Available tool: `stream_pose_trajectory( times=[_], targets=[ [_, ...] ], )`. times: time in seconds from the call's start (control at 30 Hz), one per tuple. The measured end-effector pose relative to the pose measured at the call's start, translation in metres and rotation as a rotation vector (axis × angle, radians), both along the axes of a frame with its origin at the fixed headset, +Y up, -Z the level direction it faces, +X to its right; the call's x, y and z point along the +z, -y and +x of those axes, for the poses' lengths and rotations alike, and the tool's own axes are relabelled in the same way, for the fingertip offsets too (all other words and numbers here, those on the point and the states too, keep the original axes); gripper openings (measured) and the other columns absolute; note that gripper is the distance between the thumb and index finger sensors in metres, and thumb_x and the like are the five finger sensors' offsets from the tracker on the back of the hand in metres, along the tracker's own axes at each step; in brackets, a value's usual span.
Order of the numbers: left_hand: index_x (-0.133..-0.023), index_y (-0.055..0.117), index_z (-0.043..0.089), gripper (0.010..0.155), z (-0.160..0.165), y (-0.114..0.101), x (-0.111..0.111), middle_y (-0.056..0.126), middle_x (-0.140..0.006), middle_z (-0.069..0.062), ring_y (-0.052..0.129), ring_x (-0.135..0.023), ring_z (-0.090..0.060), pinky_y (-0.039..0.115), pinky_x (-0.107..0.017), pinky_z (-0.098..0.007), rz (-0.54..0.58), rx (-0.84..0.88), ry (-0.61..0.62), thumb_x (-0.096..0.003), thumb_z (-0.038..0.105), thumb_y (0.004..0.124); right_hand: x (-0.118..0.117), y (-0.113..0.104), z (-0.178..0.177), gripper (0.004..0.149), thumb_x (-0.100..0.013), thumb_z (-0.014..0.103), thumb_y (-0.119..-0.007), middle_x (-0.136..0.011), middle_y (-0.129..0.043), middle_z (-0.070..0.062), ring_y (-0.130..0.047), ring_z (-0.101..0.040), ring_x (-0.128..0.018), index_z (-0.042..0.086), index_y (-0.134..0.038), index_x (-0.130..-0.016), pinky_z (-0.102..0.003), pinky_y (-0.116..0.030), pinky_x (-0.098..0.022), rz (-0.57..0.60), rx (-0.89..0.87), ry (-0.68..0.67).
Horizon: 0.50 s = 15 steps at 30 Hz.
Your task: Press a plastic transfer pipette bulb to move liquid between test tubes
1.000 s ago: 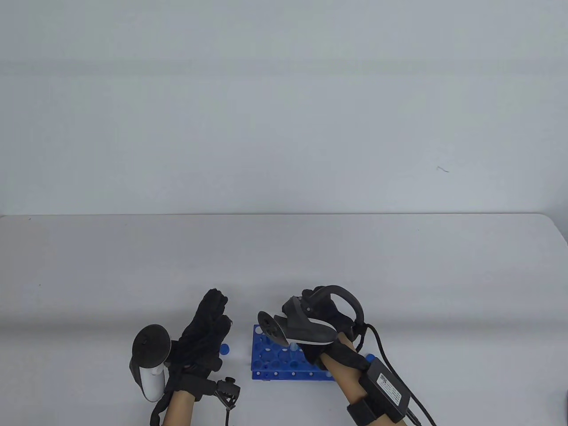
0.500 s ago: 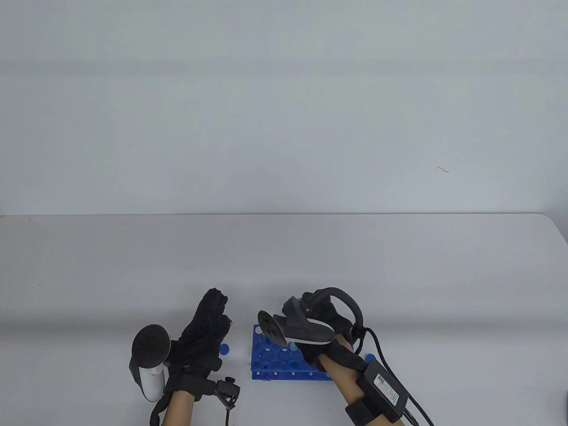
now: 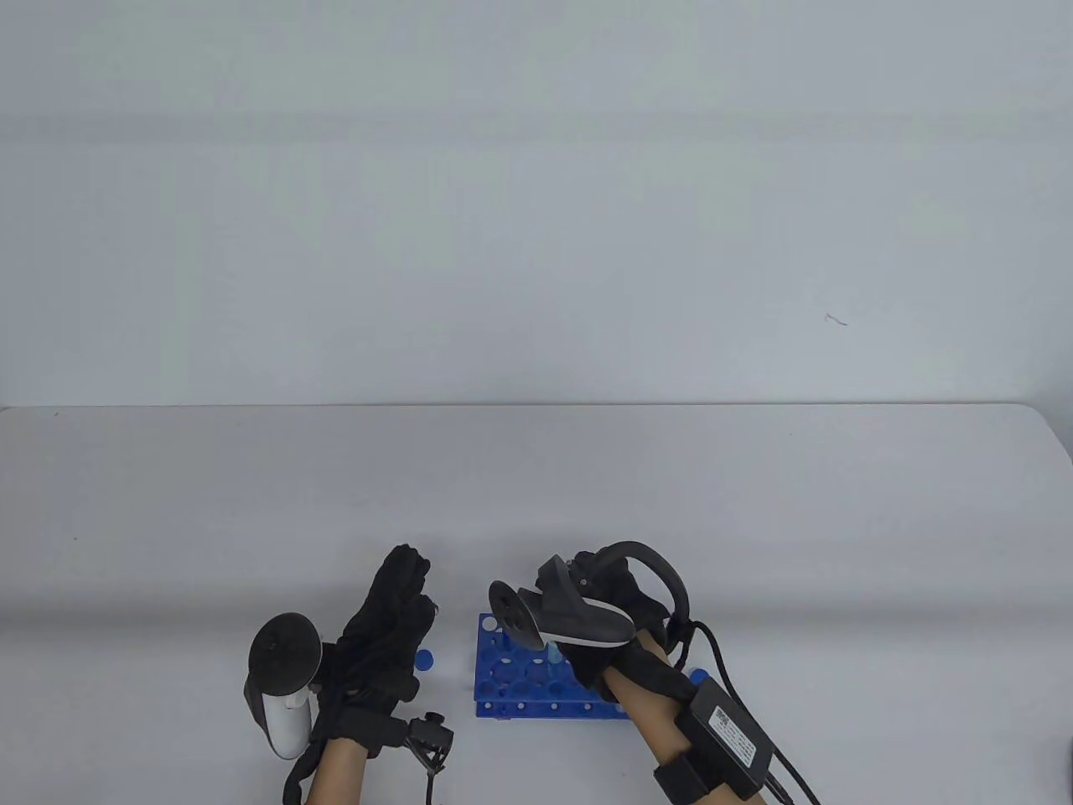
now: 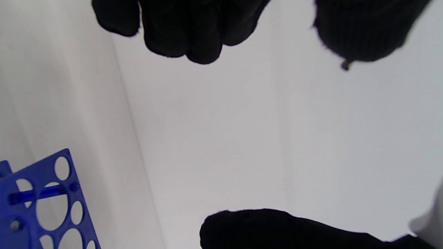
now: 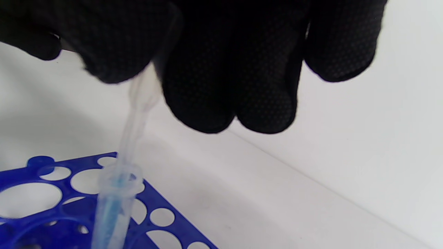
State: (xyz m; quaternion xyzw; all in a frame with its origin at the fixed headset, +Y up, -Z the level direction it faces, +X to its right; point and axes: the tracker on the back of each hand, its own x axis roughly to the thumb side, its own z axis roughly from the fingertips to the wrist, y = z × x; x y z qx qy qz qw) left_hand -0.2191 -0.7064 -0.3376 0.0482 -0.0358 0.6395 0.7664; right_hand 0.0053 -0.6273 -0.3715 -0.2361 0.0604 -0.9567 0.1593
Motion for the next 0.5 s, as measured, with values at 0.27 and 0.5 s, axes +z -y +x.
stream_pose_trajectory(
  times=[0.27,0.5],
  targets=[
    [-0.116,0.039,0.026,0.093,-0.001,0.000,0.000,0.052,-0.123,-0.003,0.052,-0.112,-0.029,0.047,-0.085,-0.055,-0.001,0.000,-0.002,-0.0384,0.070,0.065,0.007,-0.038,0.019,0.048,-0.027,0.040,-0.086,-0.053,-0.107,0.006,-0.105,-0.019,-0.050,0.023,-0.092,-0.071,-0.050,-0.079,-0.052,0.030,-0.097,0.028],
    [-0.116,0.039,0.026,0.093,-0.001,0.000,0.000,0.052,-0.123,-0.003,0.052,-0.112,-0.029,0.047,-0.085,-0.055,-0.001,-0.002,-0.006,-0.0384,0.070,0.066,0.023,-0.085,0.052,0.047,-0.027,0.039,-0.086,-0.053,-0.108,0.005,-0.105,-0.019,-0.049,0.022,-0.094,-0.070,-0.050,-0.080,-0.052,0.076,-0.179,0.050]
  ],
)
